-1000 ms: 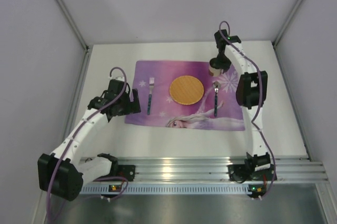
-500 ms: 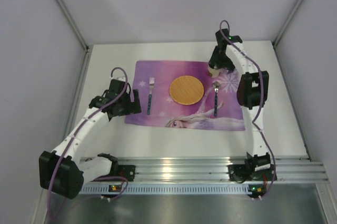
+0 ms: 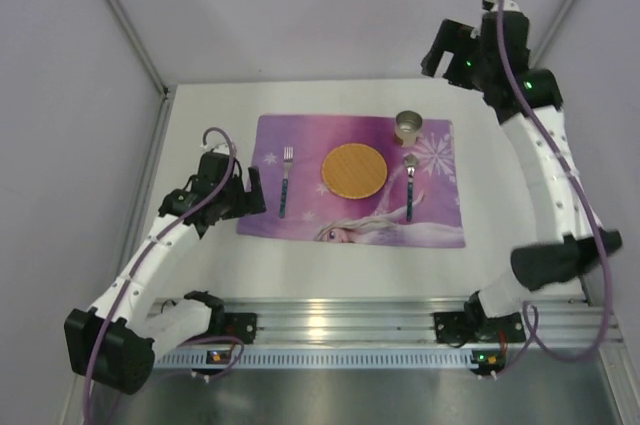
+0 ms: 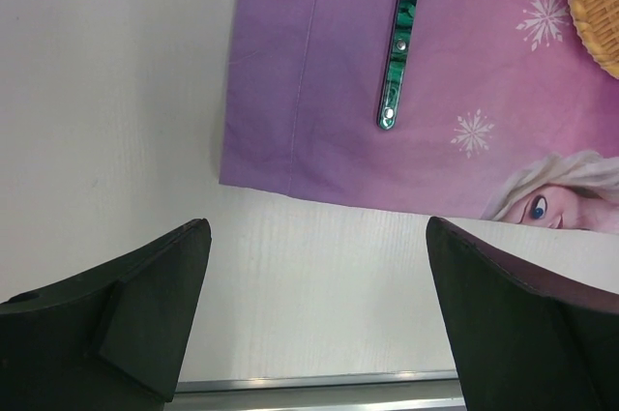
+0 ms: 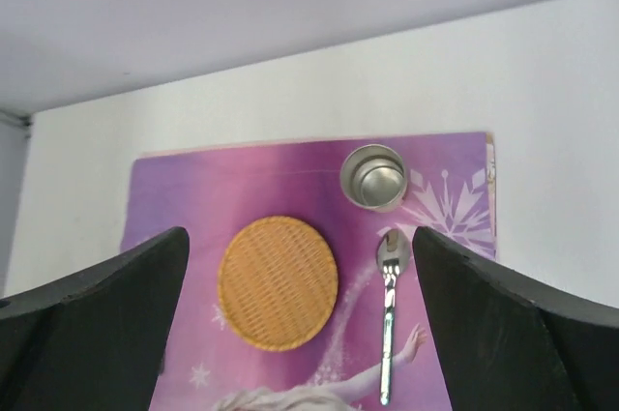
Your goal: Set the dinner table for one person
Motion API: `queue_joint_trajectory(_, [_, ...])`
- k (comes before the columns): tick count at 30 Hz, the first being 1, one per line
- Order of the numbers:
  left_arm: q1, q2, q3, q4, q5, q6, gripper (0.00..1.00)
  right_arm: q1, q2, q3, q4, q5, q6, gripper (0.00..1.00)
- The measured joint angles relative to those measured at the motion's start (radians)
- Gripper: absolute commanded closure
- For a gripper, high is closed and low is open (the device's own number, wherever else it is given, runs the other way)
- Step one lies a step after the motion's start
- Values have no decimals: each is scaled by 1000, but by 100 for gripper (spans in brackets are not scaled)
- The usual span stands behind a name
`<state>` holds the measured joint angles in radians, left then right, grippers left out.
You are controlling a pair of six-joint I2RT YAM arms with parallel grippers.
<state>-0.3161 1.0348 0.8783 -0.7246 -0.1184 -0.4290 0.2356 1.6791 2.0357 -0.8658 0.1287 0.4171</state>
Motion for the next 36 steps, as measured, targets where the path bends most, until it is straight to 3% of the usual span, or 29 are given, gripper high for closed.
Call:
queue_joint_trajectory(6, [0,-12,0,3,25,0,4,23,-586,-565,263,-14,-44,0])
queue_joint_trajectory(11, [0,-52,-5,13,31,1,3,22,-903,-1007,273,-107,6,0])
queue_joint_trajectory(14, [0,-110,-26,43,23,-1,2,22,-1027,-1162,200,-180,45,0])
queue_joint_trajectory(18, [-1,-158,-74,81,-59,-14,2,22,-1178,-1240,140,-226,93,0])
queue_joint_trajectory(20, [-1,-166,-112,110,-120,-8,7,23,-1229,-1244,132,-238,103,0])
queue_joint_trajectory(22, [-1,-182,-164,156,-171,16,15,23,-1239,-1244,132,-244,108,0])
queue_joint_trajectory(25, [-1,-226,-255,237,-206,68,18,23,-1203,-1242,114,-248,109,0])
queue_joint_trajectory(29, [-1,-285,-380,394,-227,118,17,55,-1140,-1231,58,-224,115,0])
queue_joint_trajectory(33, [-1,-290,-538,650,-270,161,4,85,-1158,-1231,29,-221,126,0])
queue_joint_trajectory(36, [3,-236,-617,813,-299,193,2,89,-1185,-1222,5,-233,134,0])
